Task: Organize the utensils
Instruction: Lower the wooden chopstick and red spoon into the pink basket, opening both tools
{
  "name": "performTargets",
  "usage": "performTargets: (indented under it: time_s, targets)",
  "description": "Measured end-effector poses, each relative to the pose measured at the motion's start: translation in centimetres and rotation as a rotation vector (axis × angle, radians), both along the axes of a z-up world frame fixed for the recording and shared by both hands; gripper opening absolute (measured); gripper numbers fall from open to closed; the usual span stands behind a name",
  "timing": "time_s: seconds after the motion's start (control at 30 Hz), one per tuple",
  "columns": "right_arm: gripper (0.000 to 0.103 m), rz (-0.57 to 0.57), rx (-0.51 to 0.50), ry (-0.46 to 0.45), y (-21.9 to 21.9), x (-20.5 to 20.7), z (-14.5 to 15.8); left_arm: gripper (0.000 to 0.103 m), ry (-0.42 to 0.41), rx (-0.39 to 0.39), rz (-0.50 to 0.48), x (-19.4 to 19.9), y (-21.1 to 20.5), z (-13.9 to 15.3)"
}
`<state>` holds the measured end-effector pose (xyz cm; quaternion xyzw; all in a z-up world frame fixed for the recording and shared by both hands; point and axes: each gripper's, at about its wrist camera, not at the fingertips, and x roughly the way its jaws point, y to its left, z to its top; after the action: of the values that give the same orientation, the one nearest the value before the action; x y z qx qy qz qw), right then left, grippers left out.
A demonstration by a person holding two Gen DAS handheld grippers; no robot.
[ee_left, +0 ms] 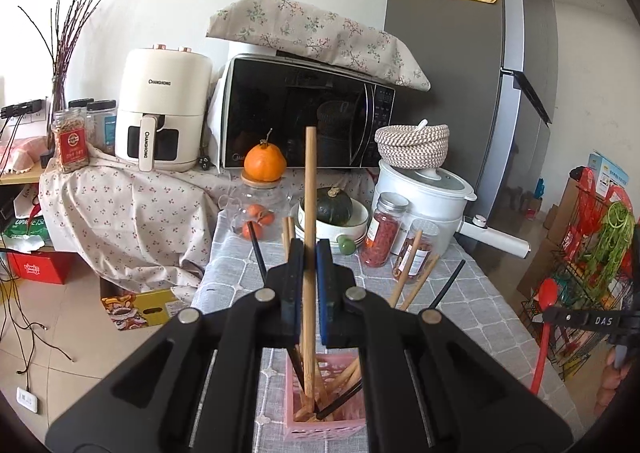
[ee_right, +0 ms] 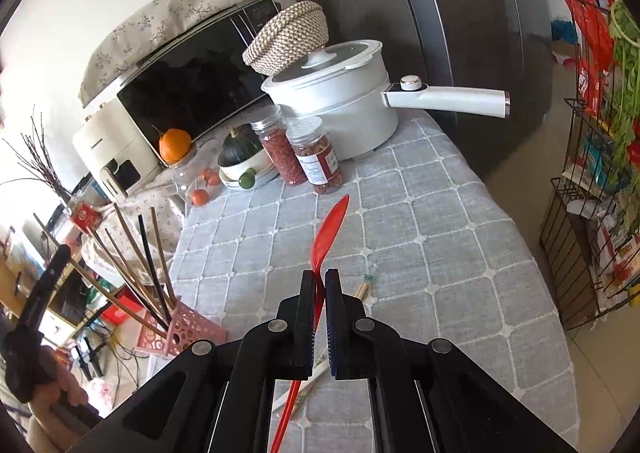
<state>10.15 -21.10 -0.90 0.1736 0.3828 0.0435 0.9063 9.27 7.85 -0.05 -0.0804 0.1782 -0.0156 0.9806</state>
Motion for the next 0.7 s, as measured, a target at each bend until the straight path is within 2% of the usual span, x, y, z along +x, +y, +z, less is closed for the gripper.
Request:
performTargets:
  time_s: [0.1,0.17,0.23,0.3,0.37,0.5,0.6,0.7]
  targets:
    - [0.004,-0.008,-0.008,-0.06,0.8,-0.4,1.0,0.008,0.067,-0.004,-0.018,0.7,0.1,-0.8]
    - [0.004,-0.003,-0.017,-0.117,1.9,-0.8,1.9,0.027,0.127,-0.027,-0.032,1.0,0.4,-1.1]
    - [0.005,0.008,-0.027,-0.184,3.4,-1.3,3.0,0.041,0.16,-0.045,-0.017,0.7,0.9,-1.0]
    - [0.004,0.022,-0.036,-0.26,5.2,-1.7,4.1,0.045,0.175,-0.062,-0.009,0.2,1.6,-0.6]
    - [0.005,0.033,-0.052,-0.33,7.4,-2.0,5.0,0.057,0.213,-0.064,0.005,-0.1,2.2,-0.5]
    - [0.005,0.055,-0.094,-0.435,12.3,-1.9,5.6,0.062,0.306,-0.01,0.058,-0.8,3.7,-1.0]
    - [0.005,0.063,-0.124,-0.469,15.6,-1.2,5.1,0.064,0.358,0.037,0.078,-1.1,5.1,-1.9]
    - [0.005,0.052,-0.165,-0.497,18.4,-0.7,4.3,0.064,0.399,0.032,0.082,-1.4,6.6,-2.7]
